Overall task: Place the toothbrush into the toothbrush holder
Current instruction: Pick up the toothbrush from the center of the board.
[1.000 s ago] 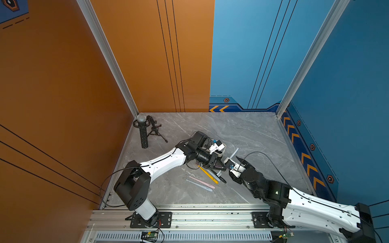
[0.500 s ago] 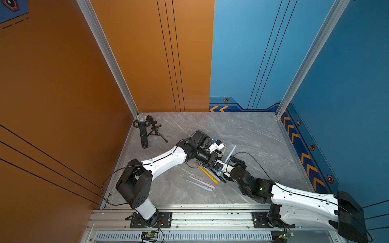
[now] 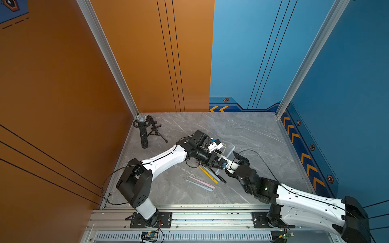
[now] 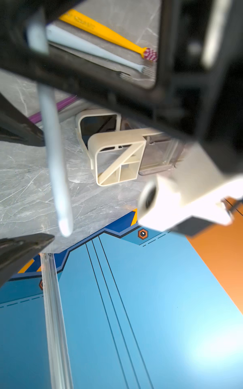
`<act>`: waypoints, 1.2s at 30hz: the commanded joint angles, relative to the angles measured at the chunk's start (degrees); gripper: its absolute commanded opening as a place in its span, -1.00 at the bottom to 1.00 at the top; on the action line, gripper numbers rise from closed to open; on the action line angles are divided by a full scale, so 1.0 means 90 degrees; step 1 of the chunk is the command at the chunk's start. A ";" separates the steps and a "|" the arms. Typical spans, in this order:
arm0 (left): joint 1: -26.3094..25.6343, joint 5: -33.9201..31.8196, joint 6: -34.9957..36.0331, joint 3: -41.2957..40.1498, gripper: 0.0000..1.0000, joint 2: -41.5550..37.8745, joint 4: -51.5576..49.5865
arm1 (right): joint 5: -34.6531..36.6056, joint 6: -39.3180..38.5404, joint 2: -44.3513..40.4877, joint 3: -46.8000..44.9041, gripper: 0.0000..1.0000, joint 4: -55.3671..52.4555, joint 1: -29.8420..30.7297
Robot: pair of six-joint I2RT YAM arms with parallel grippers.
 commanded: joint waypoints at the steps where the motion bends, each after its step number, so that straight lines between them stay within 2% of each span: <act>1: 0.0010 -0.0652 0.0512 0.0217 -1.00 0.0059 -0.0675 | -0.0378 0.0891 -0.0525 -0.0038 0.32 -0.0282 -0.0284; 7: -0.0085 -0.1911 0.1172 0.0705 -1.00 -0.0116 -0.1630 | -0.0503 0.1739 -0.0978 0.0356 0.33 -0.1200 -0.0754; 9: -0.0212 -0.2603 0.1438 0.0952 -1.00 -0.0179 -0.2072 | -0.0481 0.1920 -0.0907 0.0565 0.33 -0.1507 -0.0755; 13: -0.0710 -0.4634 0.2064 0.1727 -1.00 -0.0096 -0.3220 | -0.0191 0.2518 -0.0891 0.0822 0.33 -0.1726 -0.0776; 18: -0.1186 -0.6889 0.2523 0.2623 -1.00 0.0418 -0.4402 | -0.0168 0.3069 -0.1433 0.0765 0.34 -0.1756 -0.0926; 24: -0.1387 -0.9044 0.2825 0.3364 -1.00 0.0787 -0.5077 | -0.0018 0.3682 -0.2116 0.0689 0.34 -0.2244 -0.1326; 36: -0.1580 -1.0958 0.3651 0.4244 -1.00 0.1353 -0.5510 | -0.0465 0.4236 -0.2172 0.0690 0.33 -0.2846 -0.1849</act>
